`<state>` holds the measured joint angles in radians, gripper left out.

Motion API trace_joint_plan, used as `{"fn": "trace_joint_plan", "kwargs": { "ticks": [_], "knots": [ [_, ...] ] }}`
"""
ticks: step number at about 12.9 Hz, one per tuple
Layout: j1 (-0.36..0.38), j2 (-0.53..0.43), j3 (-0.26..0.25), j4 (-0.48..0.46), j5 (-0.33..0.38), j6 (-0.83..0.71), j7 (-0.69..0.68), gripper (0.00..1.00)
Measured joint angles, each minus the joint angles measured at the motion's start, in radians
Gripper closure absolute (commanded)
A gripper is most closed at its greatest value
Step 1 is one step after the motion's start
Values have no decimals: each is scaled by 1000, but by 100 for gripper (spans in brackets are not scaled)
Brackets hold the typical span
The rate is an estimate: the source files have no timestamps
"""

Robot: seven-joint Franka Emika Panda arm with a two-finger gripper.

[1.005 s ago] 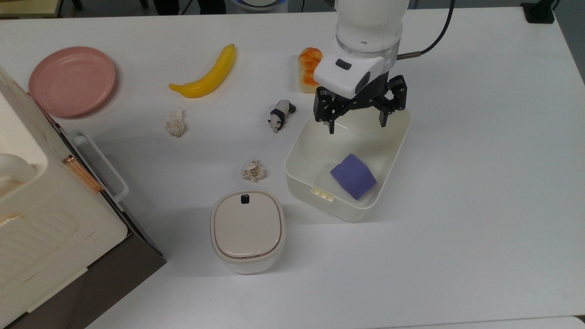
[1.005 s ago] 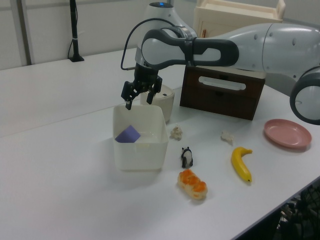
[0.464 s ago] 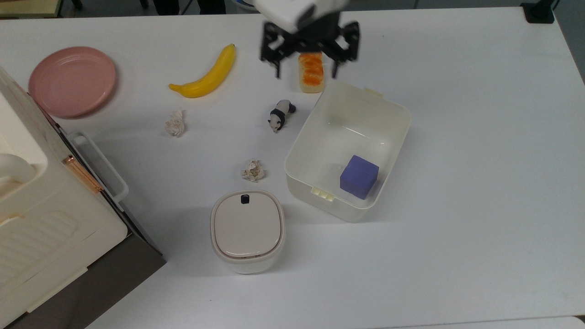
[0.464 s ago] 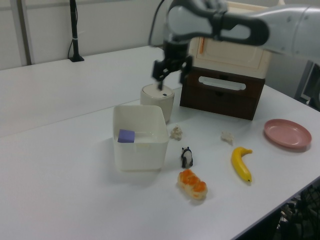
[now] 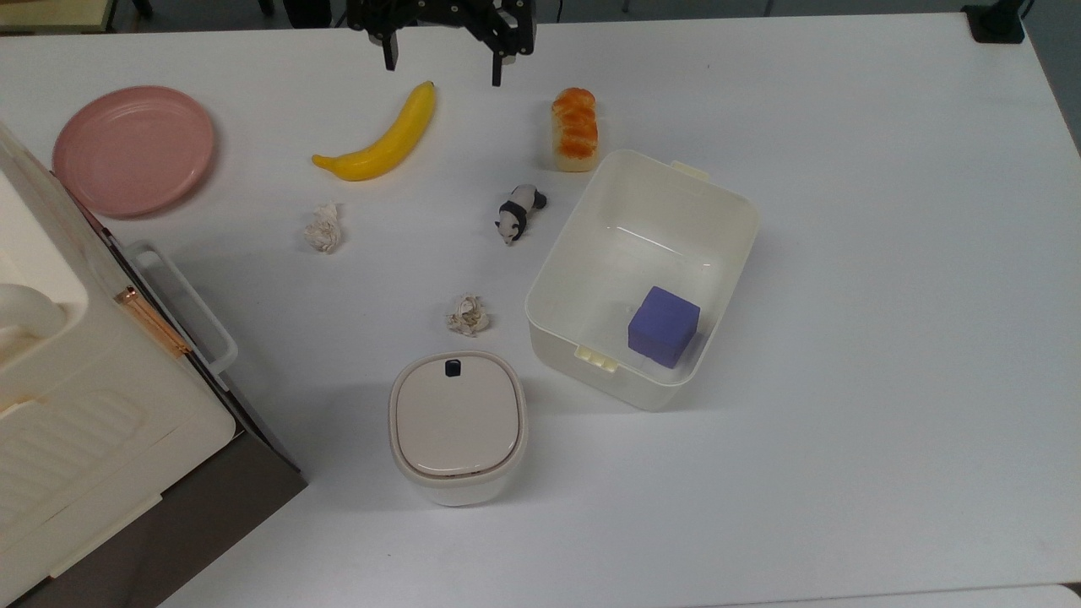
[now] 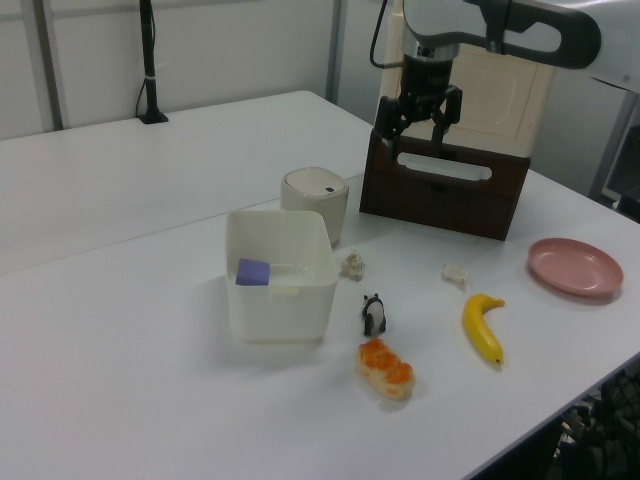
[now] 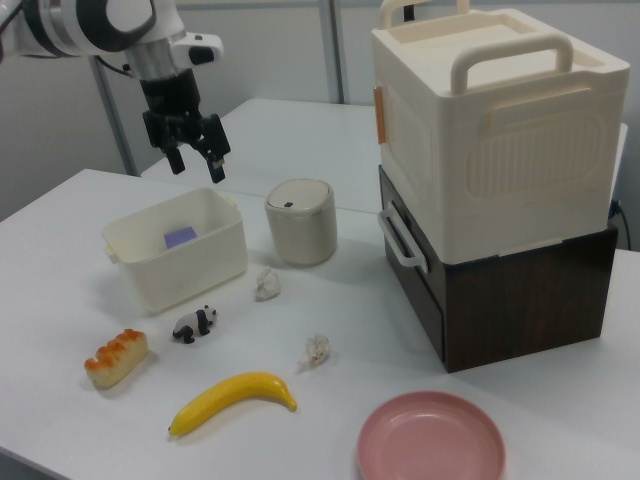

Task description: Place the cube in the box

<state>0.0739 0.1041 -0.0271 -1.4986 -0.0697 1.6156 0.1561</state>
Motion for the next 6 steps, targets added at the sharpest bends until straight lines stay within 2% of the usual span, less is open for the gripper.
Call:
{"fn": "trace_joint_plan", "kwargs": {
  "ticks": [6],
  "knots": [
    [-19,17,-2,-12,25,2,-31,0]
  ]
}}
